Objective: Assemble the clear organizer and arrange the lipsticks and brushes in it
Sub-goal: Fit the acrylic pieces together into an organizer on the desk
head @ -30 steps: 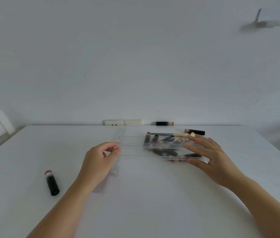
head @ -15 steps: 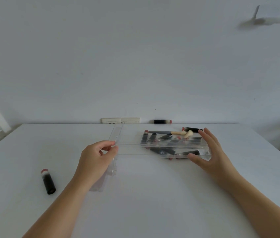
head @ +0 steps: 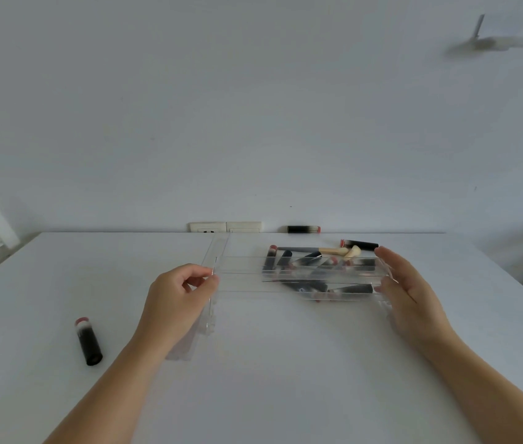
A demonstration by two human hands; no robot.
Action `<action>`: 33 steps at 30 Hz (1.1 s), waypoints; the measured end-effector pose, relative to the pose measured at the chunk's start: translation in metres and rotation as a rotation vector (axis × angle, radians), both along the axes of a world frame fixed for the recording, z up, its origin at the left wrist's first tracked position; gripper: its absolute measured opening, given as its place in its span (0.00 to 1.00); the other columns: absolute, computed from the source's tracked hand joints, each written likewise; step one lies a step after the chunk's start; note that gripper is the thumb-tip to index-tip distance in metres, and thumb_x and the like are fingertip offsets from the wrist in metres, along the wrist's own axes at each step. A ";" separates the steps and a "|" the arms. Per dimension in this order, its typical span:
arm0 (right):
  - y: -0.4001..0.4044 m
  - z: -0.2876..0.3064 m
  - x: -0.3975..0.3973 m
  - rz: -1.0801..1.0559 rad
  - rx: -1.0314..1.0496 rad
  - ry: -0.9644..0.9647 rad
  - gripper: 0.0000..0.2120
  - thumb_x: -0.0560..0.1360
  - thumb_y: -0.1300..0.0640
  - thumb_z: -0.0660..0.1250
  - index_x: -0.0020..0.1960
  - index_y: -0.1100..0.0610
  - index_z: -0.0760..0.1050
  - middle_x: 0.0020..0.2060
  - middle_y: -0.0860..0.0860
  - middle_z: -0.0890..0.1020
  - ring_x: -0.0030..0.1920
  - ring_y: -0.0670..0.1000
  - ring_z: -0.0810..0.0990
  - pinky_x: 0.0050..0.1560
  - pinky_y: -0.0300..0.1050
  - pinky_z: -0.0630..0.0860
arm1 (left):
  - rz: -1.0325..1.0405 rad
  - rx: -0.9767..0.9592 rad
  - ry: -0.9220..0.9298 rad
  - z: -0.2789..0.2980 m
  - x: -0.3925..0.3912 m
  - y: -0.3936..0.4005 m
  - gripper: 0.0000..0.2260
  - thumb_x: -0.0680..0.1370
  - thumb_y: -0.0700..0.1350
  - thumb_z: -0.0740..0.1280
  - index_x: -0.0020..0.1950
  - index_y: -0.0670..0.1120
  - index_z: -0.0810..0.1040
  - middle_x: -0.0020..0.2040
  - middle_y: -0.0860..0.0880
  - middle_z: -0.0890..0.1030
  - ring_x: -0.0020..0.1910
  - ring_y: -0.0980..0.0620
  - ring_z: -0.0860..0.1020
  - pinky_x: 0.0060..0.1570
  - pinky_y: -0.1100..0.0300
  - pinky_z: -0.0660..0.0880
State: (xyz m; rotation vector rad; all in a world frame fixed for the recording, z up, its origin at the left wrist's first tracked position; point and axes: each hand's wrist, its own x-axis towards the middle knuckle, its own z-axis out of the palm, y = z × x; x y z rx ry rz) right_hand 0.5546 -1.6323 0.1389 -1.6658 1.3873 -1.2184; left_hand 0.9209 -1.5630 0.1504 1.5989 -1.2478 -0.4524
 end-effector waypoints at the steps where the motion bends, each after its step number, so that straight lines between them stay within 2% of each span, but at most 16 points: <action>1: 0.000 0.001 0.000 -0.015 0.004 -0.033 0.26 0.82 0.62 0.59 0.67 0.32 0.71 0.66 0.39 0.77 0.56 0.39 0.81 0.57 0.46 0.77 | -0.003 0.000 0.010 0.000 0.000 0.000 0.02 0.76 0.49 0.75 0.45 0.57 0.85 0.36 0.61 0.82 0.28 0.58 0.72 0.33 0.63 0.69; 3: 0.001 0.002 0.000 -0.038 0.012 -0.068 0.24 0.82 0.62 0.60 0.63 0.32 0.73 0.62 0.42 0.80 0.44 0.42 0.83 0.39 0.47 0.77 | -0.011 0.004 0.016 -0.001 0.000 0.001 0.02 0.76 0.49 0.75 0.45 0.57 0.85 0.37 0.61 0.82 0.28 0.58 0.71 0.32 0.65 0.69; 4: 0.001 0.004 0.000 -0.044 0.015 -0.075 0.23 0.82 0.62 0.60 0.62 0.32 0.74 0.60 0.42 0.80 0.41 0.42 0.83 0.34 0.47 0.75 | -0.013 0.008 0.008 -0.001 0.000 0.001 0.02 0.75 0.50 0.75 0.45 0.57 0.85 0.38 0.61 0.82 0.27 0.58 0.71 0.31 0.66 0.69; 7: 0.003 0.006 0.000 -0.055 0.023 -0.059 0.23 0.82 0.61 0.60 0.61 0.31 0.74 0.58 0.40 0.81 0.41 0.41 0.83 0.28 0.42 0.74 | -0.015 0.018 -0.001 -0.002 0.001 0.001 0.02 0.76 0.50 0.75 0.47 0.57 0.84 0.41 0.61 0.83 0.26 0.58 0.70 0.30 0.68 0.68; 12: 0.005 0.007 0.002 -0.063 0.056 -0.062 0.25 0.82 0.60 0.61 0.61 0.28 0.73 0.55 0.38 0.81 0.38 0.43 0.83 0.28 0.44 0.73 | -0.025 0.069 -0.048 -0.003 0.000 0.001 0.06 0.75 0.48 0.74 0.49 0.58 0.82 0.44 0.65 0.82 0.26 0.58 0.69 0.34 0.62 0.70; 15: 0.004 0.006 0.002 -0.067 0.075 -0.058 0.25 0.82 0.60 0.60 0.61 0.28 0.74 0.51 0.36 0.82 0.37 0.44 0.82 0.24 0.47 0.73 | -0.017 0.076 -0.061 -0.003 0.000 0.001 0.06 0.75 0.48 0.74 0.49 0.58 0.81 0.45 0.66 0.81 0.26 0.58 0.69 0.33 0.62 0.70; 21: 0.002 0.004 0.000 -0.062 0.077 -0.040 0.25 0.82 0.60 0.60 0.62 0.27 0.73 0.53 0.39 0.82 0.38 0.48 0.83 0.24 0.46 0.73 | -0.008 0.071 -0.066 -0.003 -0.002 0.000 0.07 0.75 0.47 0.74 0.49 0.58 0.81 0.44 0.66 0.82 0.26 0.58 0.70 0.34 0.61 0.71; 24: 0.001 0.004 -0.001 -0.070 0.093 -0.016 0.25 0.82 0.60 0.59 0.61 0.27 0.73 0.45 0.34 0.82 0.36 0.61 0.79 0.23 0.46 0.73 | -0.005 0.071 -0.069 -0.003 -0.002 0.001 0.06 0.75 0.48 0.75 0.49 0.58 0.82 0.45 0.66 0.82 0.26 0.58 0.70 0.34 0.61 0.72; 26: 0.001 0.003 -0.001 -0.071 0.086 0.003 0.25 0.82 0.60 0.59 0.61 0.27 0.73 0.43 0.34 0.82 0.36 0.65 0.77 0.23 0.45 0.72 | -0.006 0.072 -0.075 -0.003 -0.001 0.002 0.06 0.75 0.48 0.75 0.49 0.58 0.82 0.45 0.66 0.82 0.26 0.58 0.69 0.34 0.61 0.72; 28: 0.000 0.003 -0.001 -0.070 0.071 0.004 0.25 0.82 0.60 0.59 0.61 0.27 0.73 0.45 0.37 0.83 0.38 0.62 0.79 0.23 0.44 0.72 | -0.011 0.080 -0.077 -0.003 -0.001 0.001 0.05 0.75 0.48 0.74 0.48 0.57 0.82 0.45 0.66 0.82 0.25 0.58 0.68 0.34 0.61 0.71; 30: 0.000 0.003 0.000 -0.058 0.064 0.012 0.25 0.81 0.60 0.59 0.63 0.28 0.72 0.53 0.43 0.82 0.41 0.52 0.83 0.24 0.40 0.72 | -0.012 0.099 -0.082 -0.001 -0.001 0.000 0.04 0.75 0.48 0.74 0.47 0.56 0.81 0.45 0.65 0.82 0.25 0.58 0.68 0.33 0.60 0.70; 31: 0.000 0.003 -0.001 -0.050 0.068 0.003 0.26 0.81 0.61 0.59 0.63 0.29 0.72 0.56 0.45 0.82 0.38 0.49 0.82 0.24 0.41 0.72 | -0.011 0.107 -0.080 0.000 -0.001 0.000 0.04 0.75 0.47 0.74 0.47 0.56 0.81 0.44 0.63 0.83 0.24 0.58 0.69 0.33 0.60 0.69; 33: -0.001 0.002 -0.002 -0.033 0.089 -0.032 0.30 0.79 0.65 0.59 0.62 0.29 0.73 0.53 0.44 0.83 0.30 0.55 0.76 0.22 0.43 0.69 | -0.008 0.123 -0.066 0.003 -0.002 -0.002 0.05 0.74 0.46 0.74 0.45 0.55 0.80 0.41 0.57 0.83 0.25 0.60 0.71 0.31 0.62 0.68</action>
